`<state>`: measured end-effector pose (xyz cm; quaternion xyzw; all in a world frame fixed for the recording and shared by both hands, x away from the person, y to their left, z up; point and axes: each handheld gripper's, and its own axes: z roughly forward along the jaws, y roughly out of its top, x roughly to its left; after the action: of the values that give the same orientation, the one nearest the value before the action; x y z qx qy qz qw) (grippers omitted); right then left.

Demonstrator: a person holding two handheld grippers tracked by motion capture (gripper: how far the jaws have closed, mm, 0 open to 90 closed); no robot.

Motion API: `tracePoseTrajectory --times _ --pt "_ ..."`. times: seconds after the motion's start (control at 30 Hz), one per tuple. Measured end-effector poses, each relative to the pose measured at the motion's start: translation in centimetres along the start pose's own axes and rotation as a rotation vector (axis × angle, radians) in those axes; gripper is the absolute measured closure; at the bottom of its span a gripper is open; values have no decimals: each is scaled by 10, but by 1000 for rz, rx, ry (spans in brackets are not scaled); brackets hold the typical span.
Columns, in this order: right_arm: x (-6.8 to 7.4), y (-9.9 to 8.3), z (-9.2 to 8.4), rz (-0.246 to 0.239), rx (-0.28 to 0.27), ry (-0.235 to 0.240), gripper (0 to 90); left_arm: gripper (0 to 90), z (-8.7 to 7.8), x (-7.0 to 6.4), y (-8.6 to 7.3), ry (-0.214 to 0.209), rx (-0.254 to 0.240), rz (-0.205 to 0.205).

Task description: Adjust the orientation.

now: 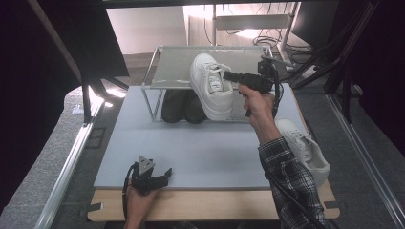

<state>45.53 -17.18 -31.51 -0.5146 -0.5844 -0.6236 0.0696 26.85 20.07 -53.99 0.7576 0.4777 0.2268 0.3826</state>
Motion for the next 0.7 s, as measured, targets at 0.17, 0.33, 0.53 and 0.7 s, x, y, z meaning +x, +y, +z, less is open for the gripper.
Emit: tracePoseTrajectory --times 0.17,0.33,0.53,0.7 --pt "-6 4 8 16 -19 -15 807 140 0 0 0 1 2 2" --pt "-8 8 16 27 -35 -33 807 140 0 0 0 1 1 1" --pt "-10 12 23 29 -47 -58 805 140 0 0 0 1 0 0" --pt "-10 13 27 40 -52 -60 794 140 0 0 0 1 0 0"
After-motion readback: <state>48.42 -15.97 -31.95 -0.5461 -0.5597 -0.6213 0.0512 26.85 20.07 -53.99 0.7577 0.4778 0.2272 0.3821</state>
